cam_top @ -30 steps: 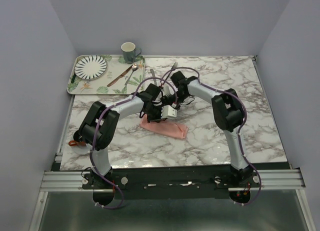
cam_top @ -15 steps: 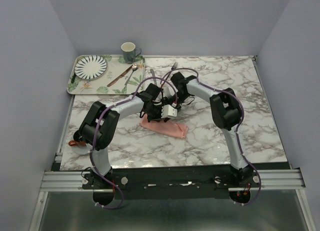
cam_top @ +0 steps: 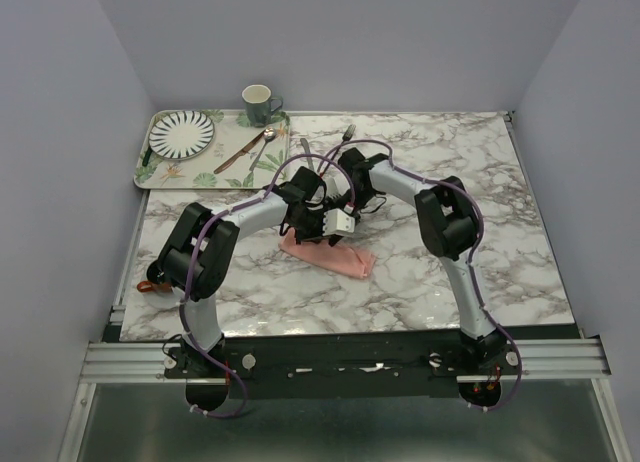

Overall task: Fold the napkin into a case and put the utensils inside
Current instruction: Turn over the smaller rectangle-folded napkin at the center of the board.

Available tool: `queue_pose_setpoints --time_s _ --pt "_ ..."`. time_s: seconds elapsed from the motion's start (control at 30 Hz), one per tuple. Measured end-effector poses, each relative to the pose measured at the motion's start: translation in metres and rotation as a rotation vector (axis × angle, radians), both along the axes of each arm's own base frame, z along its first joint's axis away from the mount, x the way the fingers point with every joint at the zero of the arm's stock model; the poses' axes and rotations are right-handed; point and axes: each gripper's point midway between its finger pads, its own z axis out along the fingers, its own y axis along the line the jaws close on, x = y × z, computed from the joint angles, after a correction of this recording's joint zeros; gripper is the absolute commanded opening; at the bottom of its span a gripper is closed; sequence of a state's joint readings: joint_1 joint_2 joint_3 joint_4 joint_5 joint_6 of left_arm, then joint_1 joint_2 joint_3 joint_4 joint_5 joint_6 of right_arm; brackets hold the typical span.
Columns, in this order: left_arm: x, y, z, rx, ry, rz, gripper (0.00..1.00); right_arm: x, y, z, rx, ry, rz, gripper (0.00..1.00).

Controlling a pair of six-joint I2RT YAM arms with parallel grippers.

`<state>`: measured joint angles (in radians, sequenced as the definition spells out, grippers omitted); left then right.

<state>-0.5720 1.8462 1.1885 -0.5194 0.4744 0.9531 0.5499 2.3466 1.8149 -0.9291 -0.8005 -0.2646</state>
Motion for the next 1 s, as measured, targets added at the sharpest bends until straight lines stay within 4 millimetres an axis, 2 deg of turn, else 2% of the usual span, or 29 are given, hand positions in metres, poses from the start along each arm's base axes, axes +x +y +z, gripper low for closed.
queue_pose_setpoints --time_s 0.1,0.17,0.27,0.4,0.6,0.7,1.0 --pt "0.001 0.000 0.000 -0.001 0.000 0.009 0.19 0.000 0.000 -0.002 -0.007 0.001 -0.001 0.01" --pt "0.001 0.000 0.000 -0.002 0.005 0.021 0.35 0.000 -0.001 -0.002 -0.009 -0.001 -0.001 0.01" --pt "0.004 0.002 0.004 -0.025 0.037 0.087 0.46 0.000 -0.001 -0.002 -0.012 -0.003 -0.001 0.01" --pt "0.016 0.016 0.025 -0.107 0.095 0.242 0.51 -0.002 -0.011 0.000 -0.046 -0.041 0.001 0.01" --pt "0.050 0.044 0.087 -0.275 0.069 0.461 0.52 0.004 -0.027 0.012 -0.095 -0.157 0.020 0.01" --pt "0.057 0.049 0.105 -0.327 0.069 0.516 0.51 0.014 -0.033 0.022 -0.117 -0.247 0.033 0.00" --pt "0.068 0.070 0.107 -0.369 0.143 0.670 0.50 0.060 -0.051 0.049 -0.190 -0.571 0.057 0.01"
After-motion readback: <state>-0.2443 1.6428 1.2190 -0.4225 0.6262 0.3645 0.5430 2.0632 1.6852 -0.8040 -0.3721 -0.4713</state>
